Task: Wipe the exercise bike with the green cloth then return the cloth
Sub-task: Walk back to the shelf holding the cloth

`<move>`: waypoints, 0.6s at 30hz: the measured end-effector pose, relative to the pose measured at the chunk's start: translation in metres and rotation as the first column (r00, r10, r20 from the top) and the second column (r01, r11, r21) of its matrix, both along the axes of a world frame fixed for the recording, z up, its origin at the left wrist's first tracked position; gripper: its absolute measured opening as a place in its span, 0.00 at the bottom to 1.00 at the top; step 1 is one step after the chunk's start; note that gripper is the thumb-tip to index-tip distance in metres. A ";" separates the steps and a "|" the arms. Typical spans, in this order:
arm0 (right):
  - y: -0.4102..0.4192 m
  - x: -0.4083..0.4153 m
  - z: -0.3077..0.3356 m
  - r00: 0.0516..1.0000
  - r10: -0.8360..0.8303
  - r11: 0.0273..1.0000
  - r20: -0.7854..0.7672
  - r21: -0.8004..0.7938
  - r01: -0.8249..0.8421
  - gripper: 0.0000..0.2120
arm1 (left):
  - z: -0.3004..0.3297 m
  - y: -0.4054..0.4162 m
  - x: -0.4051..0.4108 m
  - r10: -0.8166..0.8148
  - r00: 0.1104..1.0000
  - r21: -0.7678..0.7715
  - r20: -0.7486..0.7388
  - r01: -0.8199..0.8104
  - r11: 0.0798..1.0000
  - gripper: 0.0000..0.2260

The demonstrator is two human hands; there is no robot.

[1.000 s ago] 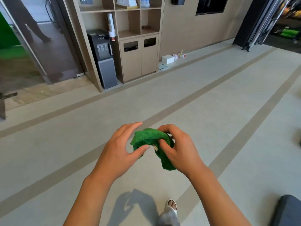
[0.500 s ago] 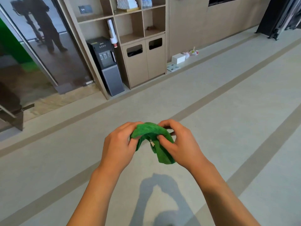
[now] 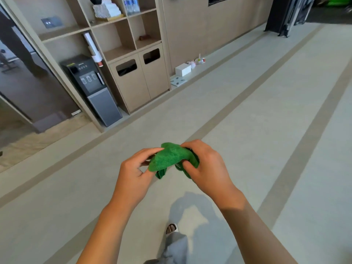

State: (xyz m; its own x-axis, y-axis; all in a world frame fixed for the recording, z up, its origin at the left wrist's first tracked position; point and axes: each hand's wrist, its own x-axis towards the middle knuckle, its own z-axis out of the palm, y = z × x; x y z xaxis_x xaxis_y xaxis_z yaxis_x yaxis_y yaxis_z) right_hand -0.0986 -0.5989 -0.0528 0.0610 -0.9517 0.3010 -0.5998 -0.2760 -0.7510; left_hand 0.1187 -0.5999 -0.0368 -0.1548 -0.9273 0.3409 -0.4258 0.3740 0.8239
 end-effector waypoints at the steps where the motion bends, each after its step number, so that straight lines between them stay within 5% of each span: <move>1: -0.009 -0.004 -0.002 1.000 -0.022 1.000 0.004 -0.003 0.023 0.16 | -0.003 -0.011 -0.002 -0.002 1.000 0.019 0.012 0.002 1.000 0.20; 8: -0.091 -0.013 -0.013 0.989 -0.135 0.991 -0.051 -0.028 0.134 0.15 | -0.018 -0.101 0.001 -0.107 0.993 0.086 0.053 0.102 0.991 0.26; 18: -0.247 0.029 0.013 0.979 -0.130 0.986 -0.157 -0.127 0.111 0.17 | -0.013 -0.257 0.031 -0.025 0.986 0.119 -0.163 0.045 0.992 0.10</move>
State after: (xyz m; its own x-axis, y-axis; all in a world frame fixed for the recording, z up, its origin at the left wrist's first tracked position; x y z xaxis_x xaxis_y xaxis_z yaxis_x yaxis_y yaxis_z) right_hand -0.0698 -0.8462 -0.0401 0.0057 -0.9139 0.4060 -0.7461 -0.2742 -0.6067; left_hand 0.1496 -0.8564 -0.0496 -0.1401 -0.9585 0.2484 -0.2726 0.2785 0.9209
